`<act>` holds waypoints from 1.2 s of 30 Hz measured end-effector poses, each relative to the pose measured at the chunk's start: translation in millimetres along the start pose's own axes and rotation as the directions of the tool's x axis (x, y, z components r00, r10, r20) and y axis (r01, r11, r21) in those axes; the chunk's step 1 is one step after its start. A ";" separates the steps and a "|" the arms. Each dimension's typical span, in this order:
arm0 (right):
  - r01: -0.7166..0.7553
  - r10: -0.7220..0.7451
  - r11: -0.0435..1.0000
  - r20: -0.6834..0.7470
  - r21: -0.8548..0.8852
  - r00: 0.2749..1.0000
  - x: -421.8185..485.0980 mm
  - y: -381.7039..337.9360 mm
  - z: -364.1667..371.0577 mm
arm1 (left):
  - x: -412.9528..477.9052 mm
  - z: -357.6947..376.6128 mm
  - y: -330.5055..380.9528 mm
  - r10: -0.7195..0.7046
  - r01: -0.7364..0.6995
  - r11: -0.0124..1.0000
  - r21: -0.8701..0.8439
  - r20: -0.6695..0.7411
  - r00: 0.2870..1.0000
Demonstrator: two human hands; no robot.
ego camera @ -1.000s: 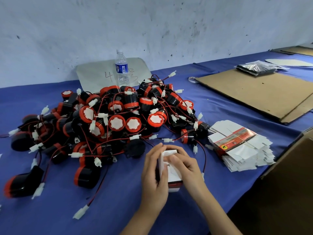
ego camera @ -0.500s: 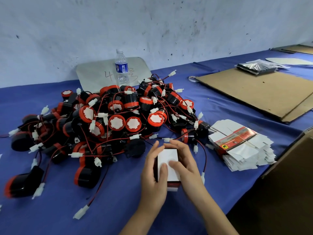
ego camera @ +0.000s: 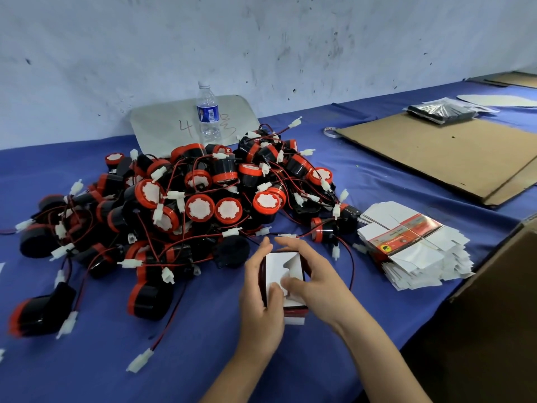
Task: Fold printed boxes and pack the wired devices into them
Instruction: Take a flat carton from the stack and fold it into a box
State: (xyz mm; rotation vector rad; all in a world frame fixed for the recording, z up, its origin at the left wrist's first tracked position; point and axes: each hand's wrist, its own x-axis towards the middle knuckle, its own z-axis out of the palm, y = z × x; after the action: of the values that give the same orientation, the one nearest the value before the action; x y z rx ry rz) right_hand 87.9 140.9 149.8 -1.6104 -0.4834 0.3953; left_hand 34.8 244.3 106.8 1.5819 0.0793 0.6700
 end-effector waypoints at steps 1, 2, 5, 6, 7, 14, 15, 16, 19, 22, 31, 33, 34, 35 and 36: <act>-0.008 0.008 1.000 0.004 -0.014 1.000 0.3 -0.6 -0.7 | 0.1 -0.5 -1.6 -0.015 0.015 1.000 -0.005 0.003 1.000; -0.015 0.015 0.999 0.004 -0.029 1.000 0.4 -1.3 -1.1 | 0.1 -1.0 -2.8 -0.028 0.028 1.000 -0.007 0.007 1.000; -0.044 0.044 0.997 -0.007 -0.061 0.999 2.4 -2.0 -1.1 | 0.0 -1.9 -4.6 -0.052 0.052 0.999 -0.008 0.022 0.998; -0.051 0.050 0.997 -0.010 -0.059 0.999 2.9 -2.4 -0.6 | -0.1 -1.9 -4.3 -0.061 0.062 0.998 -0.022 0.030 0.998; -0.051 0.051 0.998 -0.014 -0.032 0.999 3.1 -2.3 0.1 | -0.3 -2.1 -3.7 -0.074 0.076 0.996 -0.051 0.037 0.997; -0.095 0.104 0.983 -0.054 0.155 0.993 0.6 -1.5 -1.2 | 0.4 -2.6 -1.3 -0.125 0.139 0.978 -0.154 0.096 0.988; -0.099 0.107 0.986 -0.053 0.136 0.993 1.8 -2.7 -1.5 | 0.1 -2.7 -1.7 -0.122 0.136 0.979 -0.152 0.095 0.988; -0.100 0.106 0.989 -0.050 0.111 0.993 3.2 -4.1 -1.9 | 0.1 -2.8 -2.1 -0.120 0.132 0.980 -0.146 0.091 0.989; -0.088 0.089 0.995 -0.024 0.039 0.996 5.1 -7.7 -2.6 | 0.3 -3.3 -1.1 -0.109 0.120 0.983 -0.135 0.082 0.991; -0.088 0.089 0.992 -0.003 0.094 0.996 2.5 -5.5 -3.0 | -0.7 -3.7 -0.7 -0.099 0.108 0.982 -0.155 0.063 0.993; -0.112 0.148 0.875 -0.041 0.470 0.988 18.6 -5.3 -9.5 | 7.8 -8.9 -1.8 -0.067 0.069 0.998 -0.002 0.202 0.977; -0.137 0.164 0.888 -0.025 0.439 0.986 31.3 -9.1 -14.1 | 9.3 -9.3 -4.4 -0.051 0.055 0.998 -0.017 0.193 0.980; -0.167 0.187 0.898 -0.010 0.408 0.982 37.7 -9.5 -16.1 | 10.4 -9.4 -5.5 -0.048 0.050 0.999 -0.006 0.169 0.984; -0.205 0.219 0.902 0.005 0.379 0.976 43.6 -8.8 -17.6 | 11.3 -9.5 -7.0 -0.048 0.047 0.999 0.009 0.141 0.989; -0.245 0.254 0.901 0.021 0.359 0.967 49.2 -7.2 -18.1 | 12.0 -10.1 -8.1 -0.049 0.047 0.999 0.018 0.111 0.993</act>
State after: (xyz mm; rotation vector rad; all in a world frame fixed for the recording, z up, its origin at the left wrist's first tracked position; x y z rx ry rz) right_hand 138.6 152.0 160.2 -1.3186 -0.1671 0.6182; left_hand 42.8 259.7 103.4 1.6239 0.0393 0.5433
